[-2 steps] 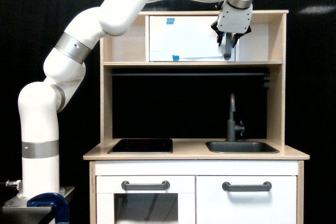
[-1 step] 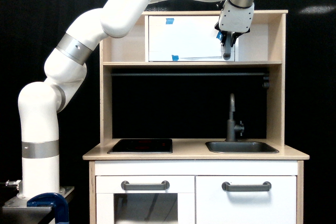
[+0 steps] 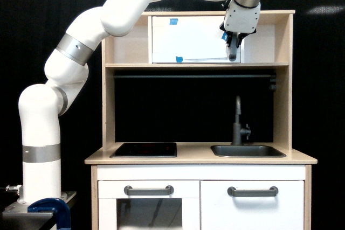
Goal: Open the oven door
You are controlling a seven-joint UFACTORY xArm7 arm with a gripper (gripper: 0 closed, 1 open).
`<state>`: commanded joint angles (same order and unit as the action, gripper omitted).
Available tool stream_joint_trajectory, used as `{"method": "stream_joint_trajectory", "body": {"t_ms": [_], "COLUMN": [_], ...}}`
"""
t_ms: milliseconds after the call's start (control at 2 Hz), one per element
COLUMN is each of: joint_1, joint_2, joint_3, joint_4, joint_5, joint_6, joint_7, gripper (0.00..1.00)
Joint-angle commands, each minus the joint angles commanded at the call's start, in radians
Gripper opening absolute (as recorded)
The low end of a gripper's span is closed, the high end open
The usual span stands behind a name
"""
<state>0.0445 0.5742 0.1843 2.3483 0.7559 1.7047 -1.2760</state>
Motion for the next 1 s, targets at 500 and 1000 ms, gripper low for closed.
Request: {"method": "stream_joint_trajectory", "body": {"t_ms": [500, 1000], "joint_1": [-0.144, -0.25], "joint_2": [-0.159, -0.236], "joint_3": [0.033, 0.024], "joint_4": [-0.224, -0.327], "joint_5": [0.014, 0.03], "joint_6": [0.027, 0.087], "joint_7": [-0.108, -0.197], "gripper": [0.0, 0.0]}}
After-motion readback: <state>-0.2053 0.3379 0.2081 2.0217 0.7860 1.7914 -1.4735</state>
